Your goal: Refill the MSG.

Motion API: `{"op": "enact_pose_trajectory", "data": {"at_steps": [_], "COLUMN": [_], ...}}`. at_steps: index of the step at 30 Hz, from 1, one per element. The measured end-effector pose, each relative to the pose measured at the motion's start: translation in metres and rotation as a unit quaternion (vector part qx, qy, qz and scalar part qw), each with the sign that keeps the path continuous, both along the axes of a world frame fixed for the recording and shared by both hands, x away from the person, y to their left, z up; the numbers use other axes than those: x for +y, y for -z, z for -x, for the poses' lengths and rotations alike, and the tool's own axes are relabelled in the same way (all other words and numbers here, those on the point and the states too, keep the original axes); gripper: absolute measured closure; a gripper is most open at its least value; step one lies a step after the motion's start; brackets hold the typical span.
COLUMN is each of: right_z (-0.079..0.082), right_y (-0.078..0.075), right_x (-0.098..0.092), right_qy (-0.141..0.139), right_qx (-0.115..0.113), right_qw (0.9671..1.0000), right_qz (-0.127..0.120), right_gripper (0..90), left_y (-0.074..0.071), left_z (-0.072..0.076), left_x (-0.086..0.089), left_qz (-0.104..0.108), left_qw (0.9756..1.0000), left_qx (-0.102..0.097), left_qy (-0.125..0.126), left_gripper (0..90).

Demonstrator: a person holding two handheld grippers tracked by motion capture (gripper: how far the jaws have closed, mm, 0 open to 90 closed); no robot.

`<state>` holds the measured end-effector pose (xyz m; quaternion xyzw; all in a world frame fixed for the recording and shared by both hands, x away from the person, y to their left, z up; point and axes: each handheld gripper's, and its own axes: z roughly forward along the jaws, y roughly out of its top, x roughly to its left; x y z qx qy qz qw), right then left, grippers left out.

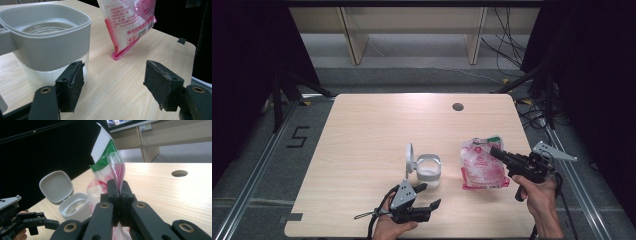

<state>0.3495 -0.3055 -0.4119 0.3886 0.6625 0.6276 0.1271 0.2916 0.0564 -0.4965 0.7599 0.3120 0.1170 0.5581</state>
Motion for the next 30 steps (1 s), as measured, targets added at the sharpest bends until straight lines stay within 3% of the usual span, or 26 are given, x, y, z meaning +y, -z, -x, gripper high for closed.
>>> {"op": "enact_pose_trajectory", "data": {"at_steps": [1, 2, 4, 5, 9, 10, 12, 14, 15, 16, 17, 18, 19, 20, 21, 22, 23, 24, 25, 26, 27, 29, 30], "right_z": [0.0, 0.001, 0.002, 0.001, 0.002, 0.002, 0.003, 0.001, 0.003, 0.0, 0.002, 0.002, 0.002, 0.0, -0.001, -0.002, 0.001, 0.0, 0.0, -0.001, -0.001, -0.002, -0.002], "right_y": [0.001, 0.001, 0.002, 0.003, 0.005, 0.006, 0.007, 0.008, 0.007, 0.009, 0.01, 0.008, 0.009, 0.01, 0.01, 0.011, 0.01, 0.01, 0.011, 0.011, 0.011, 0.011, 0.011], "right_x": [-0.002, -0.003, -0.006, -0.008, -0.013, -0.014, -0.016, -0.018, -0.017, -0.019, -0.017, -0.019, -0.018, -0.019, -0.02, -0.019, -0.017, -0.02, -0.017, -0.019, -0.018, -0.018, -0.018], "right_qy": [0.002, 0.005, 0.012, 0.011, 0.019, 0.023, 0.029, 0.032, 0.041, 0.039, 0.041, 0.042, 0.046, 0.043, 0.049, 0.047, 0.05, 0.051, 0.053, 0.052, 0.053, 0.054, 0.056], "right_qx": [-0.003, 0.005, 0.011, 0.005, 0.009, 0.012, 0.023, 0.007, 0.031, 0.012, 0.02, 0.025, 0.026, 0.017, 0.012, 0.011, 0.028, 0.024, 0.026, 0.013, 0.015, 0.013, 0.013], "right_qw": [1.0, 1.0, 0.9999, 0.9999, 0.9997, 0.9997, 0.9993, 0.9991, 0.9983, 0.9985, 0.9985, 0.9975, 0.9971, 0.9973, 0.9965, 0.9977, 0.9976, 0.9967, 0.9973, 0.9972, 0.997, 0.9967, 0.9966], "right_qz": [0.0, 0.0, 0.002, 0.004, 0.008, 0.005, 0.004, 0.025, 0.025, 0.037, 0.03, 0.051, 0.055, 0.058, 0.066, 0.048, 0.039, 0.059, 0.043, 0.053, 0.054, 0.059, 0.059], "right_gripper": [90.0, 90.0, 90.0, 90.0, 90.0, 90.0, 90.0, 90.0, 90.0, 90.0, 90.0, 90.0, 90.0, 90.0, 90.0, 90.0, 90.0, 90.0, 90.0, 90.0, 90.0, 90.0, 90.0], "left_y": [0.001, 0.001, 0.001, 0.001, 0.001, 0.001, 0.001, 0.001, 0.001, 0.001, 0.001, 0.001, 0.002, 0.002, 0.001, 0.001, 0.001, 0.001, 0.001, 0.001, 0.001, 0.001, 0.0], "left_z": [-0.002, -0.001, -0.002, -0.001, -0.002, -0.004, -0.002, -0.003, -0.004, -0.005, -0.004, -0.003, -0.004, -0.004, -0.005, -0.004, -0.003, -0.004, -0.004, -0.004, -0.006, -0.005, -0.005], "left_x": [0.001, 0.0, 0.003, 0.003, 0.006, 0.008, 0.009, 0.012, 0.013, 0.014, 0.014, 0.014, 0.015, 0.015, 0.017, 0.017, 0.017, 0.017, 0.018, 0.018, 0.02, 0.02, 0.021], "left_qz": [-0.002, 0.006, -0.005, 0.004, 0.006, 0.001, 0.004, -0.003, -0.004, -0.001, 0.001, 0.006, 0.006, 0.007, -0.005, -0.003, 0.001, 0.002, 0.002, 0.004, -0.005, 0.001, -0.008], "left_qw": [0.9999, 1.0, 0.9999, 1.0, 0.9999, 1.0, 0.9999, 0.9999, 0.9999, 1.0, 0.9999, 0.9998, 0.9998, 0.9998, 0.9999, 0.9999, 0.9998, 0.9998, 0.9997, 0.9997, 0.9999, 0.9998, 0.9998], "left_qx": [-0.011, 0.001, -0.008, 0.003, 0.004, -0.009, 0.002, 0.001, -0.005, -0.008, -0.004, 0.003, 0.002, 0.005, -0.006, -0.005, 0.003, 0.002, 0.003, 0.003, -0.008, -0.001, -0.009], "left_qy": [0.013, 0.004, 0.007, -0.003, -0.01, 0.001, -0.011, -0.016, -0.011, -0.006, -0.01, -0.019, -0.017, -0.02, -0.014, -0.015, -0.021, -0.021, -0.023, -0.025, -0.014, -0.019, -0.017], "left_gripper": [31.0, 31.0, 30.8, 30.8, 30.7, 30.7, 30.7, 30.7, 30.7, 30.7, 30.7, 30.7, 30.7, 30.7, 30.7, 30.7, 30.7, 30.7, 30.7, 30.7, 30.7, 30.6, 30.7]}}
